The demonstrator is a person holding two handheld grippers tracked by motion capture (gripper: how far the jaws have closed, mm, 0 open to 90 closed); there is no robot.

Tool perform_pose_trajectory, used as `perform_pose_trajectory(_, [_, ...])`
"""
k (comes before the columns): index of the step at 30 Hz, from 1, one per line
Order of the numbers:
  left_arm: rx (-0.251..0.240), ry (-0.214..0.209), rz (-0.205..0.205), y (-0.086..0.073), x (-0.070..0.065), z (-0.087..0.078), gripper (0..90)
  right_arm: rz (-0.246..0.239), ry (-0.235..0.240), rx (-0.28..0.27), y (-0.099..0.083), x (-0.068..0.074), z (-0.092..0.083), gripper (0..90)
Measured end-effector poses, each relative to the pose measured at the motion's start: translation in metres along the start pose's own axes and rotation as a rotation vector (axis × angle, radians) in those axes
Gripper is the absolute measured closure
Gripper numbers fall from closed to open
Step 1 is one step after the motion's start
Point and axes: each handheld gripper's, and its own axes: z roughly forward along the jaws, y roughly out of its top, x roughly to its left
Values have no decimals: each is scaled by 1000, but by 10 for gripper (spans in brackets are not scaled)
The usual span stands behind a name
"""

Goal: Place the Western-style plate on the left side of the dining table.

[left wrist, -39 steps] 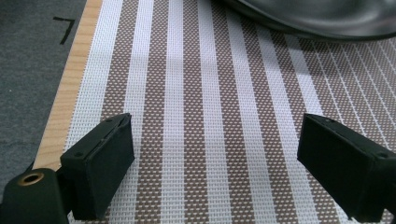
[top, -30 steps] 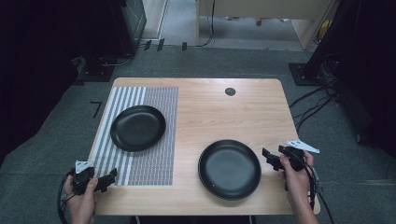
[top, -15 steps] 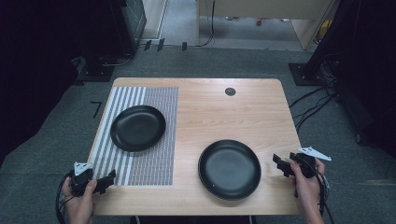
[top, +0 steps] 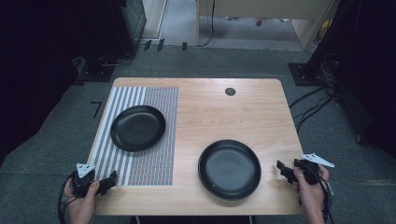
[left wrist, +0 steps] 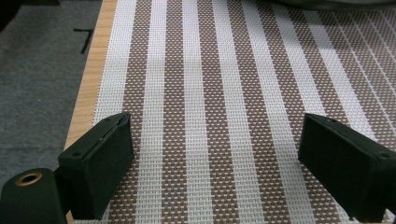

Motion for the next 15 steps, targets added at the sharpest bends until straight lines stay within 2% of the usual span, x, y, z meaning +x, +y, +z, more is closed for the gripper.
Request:
perform_pose_trajectory(6, [-9, 5, 6, -2, -1, 0, 98, -33, -36, -13, -3, 5, 1, 217])
perform_pose_trajectory(15, [-17, 4, 7, -3, -1, 0, 98, -57, -53, -34, -7, 10, 4, 167])
